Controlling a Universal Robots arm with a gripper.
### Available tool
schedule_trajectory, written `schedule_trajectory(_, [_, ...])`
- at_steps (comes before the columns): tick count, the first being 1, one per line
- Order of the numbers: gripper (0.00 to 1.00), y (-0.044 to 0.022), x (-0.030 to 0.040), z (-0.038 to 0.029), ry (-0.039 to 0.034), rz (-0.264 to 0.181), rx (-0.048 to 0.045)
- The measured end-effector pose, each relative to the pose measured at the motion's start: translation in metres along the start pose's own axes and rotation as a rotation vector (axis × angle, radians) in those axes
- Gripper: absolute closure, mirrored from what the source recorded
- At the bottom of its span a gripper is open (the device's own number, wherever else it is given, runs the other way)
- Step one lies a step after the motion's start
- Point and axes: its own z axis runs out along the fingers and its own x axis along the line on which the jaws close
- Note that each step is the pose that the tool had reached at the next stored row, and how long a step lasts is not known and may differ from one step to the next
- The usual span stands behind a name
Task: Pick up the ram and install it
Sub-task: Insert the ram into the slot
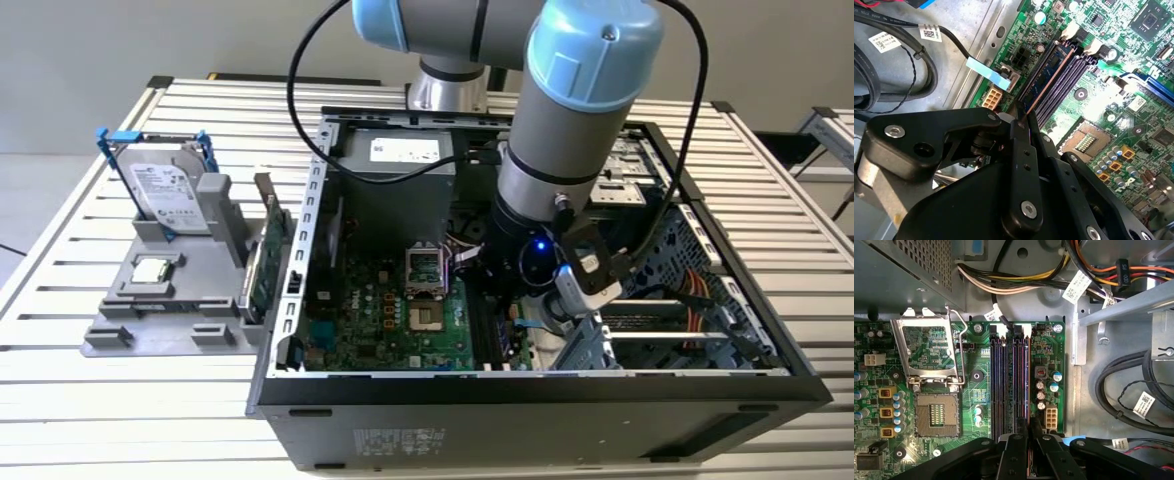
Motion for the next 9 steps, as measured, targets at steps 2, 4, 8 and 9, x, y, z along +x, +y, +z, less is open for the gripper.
schedule_trajectory(2, [0.0,0.0001,0.0,0.0001,0.0,0.0,-0.0002])
schedule_trajectory(4, [0.0,0.0,0.0,0.0001,-0.0001,0.0,-0.0001])
schedule_trajectory(8, [0.0,-0.0001,0.0,-0.0006,0.0,0.0,0.0002])
schedule_trajectory(9, [0.0,-0.0001,0.0,-0.002,0.0,0.0,0.0])
